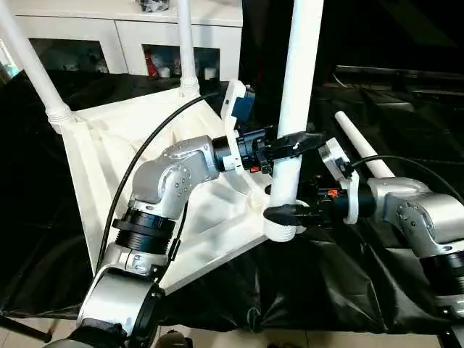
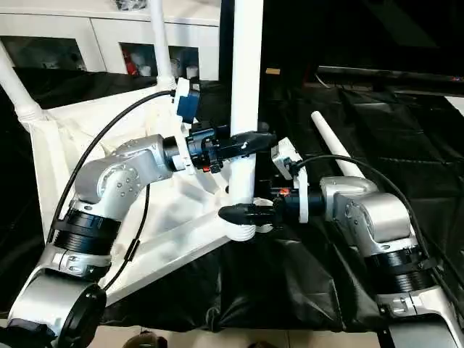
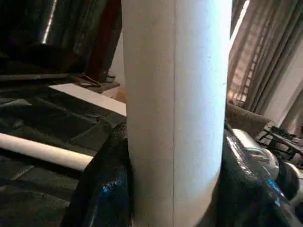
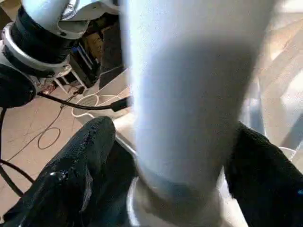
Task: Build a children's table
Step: Pick table leg
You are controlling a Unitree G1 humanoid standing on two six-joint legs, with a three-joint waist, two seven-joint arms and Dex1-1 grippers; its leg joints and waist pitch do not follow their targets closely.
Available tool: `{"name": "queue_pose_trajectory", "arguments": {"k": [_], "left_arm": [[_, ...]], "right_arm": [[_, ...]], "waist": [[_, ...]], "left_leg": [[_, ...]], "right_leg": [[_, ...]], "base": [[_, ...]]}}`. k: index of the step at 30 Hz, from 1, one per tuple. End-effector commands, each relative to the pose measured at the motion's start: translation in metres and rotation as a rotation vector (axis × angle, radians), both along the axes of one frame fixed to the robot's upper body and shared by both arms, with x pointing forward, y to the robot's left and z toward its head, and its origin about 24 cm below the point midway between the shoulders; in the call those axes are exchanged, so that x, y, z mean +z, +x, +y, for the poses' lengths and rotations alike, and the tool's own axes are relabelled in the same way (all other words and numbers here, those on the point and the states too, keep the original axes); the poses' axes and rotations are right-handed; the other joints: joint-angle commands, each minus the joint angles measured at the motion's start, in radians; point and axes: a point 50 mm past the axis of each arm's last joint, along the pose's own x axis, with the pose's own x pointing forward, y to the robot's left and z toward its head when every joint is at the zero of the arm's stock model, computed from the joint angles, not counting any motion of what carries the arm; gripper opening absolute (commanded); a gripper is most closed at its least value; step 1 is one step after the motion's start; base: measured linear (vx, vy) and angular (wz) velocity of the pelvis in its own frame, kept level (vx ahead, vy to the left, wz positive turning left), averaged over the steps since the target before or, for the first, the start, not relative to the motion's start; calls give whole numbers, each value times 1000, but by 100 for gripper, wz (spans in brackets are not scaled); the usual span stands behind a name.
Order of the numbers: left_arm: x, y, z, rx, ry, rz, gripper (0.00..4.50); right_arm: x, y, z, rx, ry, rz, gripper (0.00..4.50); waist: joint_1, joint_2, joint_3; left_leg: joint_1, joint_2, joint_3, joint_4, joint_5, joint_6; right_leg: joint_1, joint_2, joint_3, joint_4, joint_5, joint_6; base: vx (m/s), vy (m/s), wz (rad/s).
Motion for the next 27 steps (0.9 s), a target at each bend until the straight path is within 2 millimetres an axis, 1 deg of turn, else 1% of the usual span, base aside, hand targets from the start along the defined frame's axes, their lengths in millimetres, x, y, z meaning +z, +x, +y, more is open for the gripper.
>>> {"name": "queue_pose_trajectory", "arguments": {"k": [1, 2, 3, 4, 6, 7, 8, 9, 10, 16, 17, 22, 23, 24, 25, 27], "left_arm": [[8, -4, -3, -33, -10, -30, 186], [8, -5, -3, -47, -11, -28, 186], [8, -5, -3, -48, -11, -28, 186], [8, -6, -4, -57, -9, -28, 186], [8, -6, -4, -59, -7, -28, 186], [8, -6, -4, -60, -5, -28, 186], [8, -6, -4, -60, -5, -27, 186], [8, -6, -4, -62, -5, -26, 186], [8, -7, -4, -65, -5, -25, 186], [7, -7, -3, -66, -3, -21, 186], [7, -7, -3, -63, -4, -19, 186], [7, -7, -4, -57, 17, -43, 186], [7, -7, -4, -50, 12, -34, 221], [7, -7, -4, -45, 3, -22, 242], [10, -6, -4, -46, -24, -6, 255], [16, -7, -2, -55, -86, -4, 258]], "right_arm": [[3, 3, 1, 1, -20, -26, 338], [2, 3, 1, -3, -20, -27, 335], [2, 3, 1, -4, -19, -27, 326], [3, 3, 1, -4, -14, -27, 313], [4, 4, 1, -3, -11, -27, 293], [4, 4, 1, -1, -10, -27, 293], [4, 4, 1, 0, -11, -27, 270], [3, 4, 2, 1, -11, -26, 270], [3, 4, 2, 0, -12, -26, 255], [3, 4, 4, 2, -6, -26, 211], [3, 4, 4, 2, -5, -26, 196], [2, 5, 4, -1, -1, -25, 191], [2, 5, 4, -5, 3, -26, 190], [2, 5, 4, -8, 6, -27, 190], [2, 5, 4, -14, 12, -29, 190], [2, 6, 4, -37, 30, -34, 190]], "waist": [[-1, -19, -85], [-1, -17, -85], [-1, -18, -85], [0, -17, -86], [-1, -17, -86], [-1, -17, -86], [0, -17, -86], [0, -16, -86], [0, -16, -86], [0, -17, -87], [0, -17, -87], [1, -17, -87], [1, -17, -87], [1, -16, -87], [0, -16, -87], [1, -15, -87]], "left_leg": [[12, 11, 0, -60, -133, 50], [13, 11, 0, -60, -132, 50], [12, 11, 0, -60, -130, 50], [12, 11, 0, -60, -128, 51], [13, 11, 0, -60, -128, 52], [13, 11, 0, -60, -131, 52], [13, 11, 0, -60, -133, 52], [13, 11, 0, -60, -133, 51], [13, 11, -1, -60, -134, 50], [14, 11, -1, -59, -132, 50], [14, 11, 0, -59, -132, 50], [14, 11, -1, -59, -126, 53], [14, 11, 0, -59, -127, 53], [13, 11, 0, -59, -127, 52], [13, 10, 0, -58, -129, 51], [12, 10, 0, -58, -126, 49]], "right_leg": [[64, -24, 30, -61, -192, -227], [64, -23, 29, -61, -191, -227], [65, -23, 29, -60, -189, -228], [65, -23, 29, -60, -184, -229], [65, -22, 29, -60, -184, -229], [65, -22, 29, -60, -184, -229], [65, -23, 29, -60, -186, -229], [65, -23, 29, -60, -186, -230], [65, -23, 29, -60, -185, -230], [65, -23, 29, -59, -182, -231], [65, -23, 29, -59, -181, -231], [66, -23, 29, -57, -170, -235], [65, -22, 29, -57, -171, -234], [66, -23, 29, -57, -169, -236], [66, -23, 29, -57, -169, -237], [66, -23, 29, -56, -168, -241]], "base": [[0, 0, 0], [0, 0, 0], [0, 0, 0], [0, 0, 0], [0, 0, 0], [0, 0, 0], [0, 0, 0], [0, 0, 0], [0, 0, 0], [0, 0, 0], [0, 0, 0], [0, 0, 0], [0, 0, 0], [0, 0, 0], [0, 0, 0], [0, 0, 0]]}}
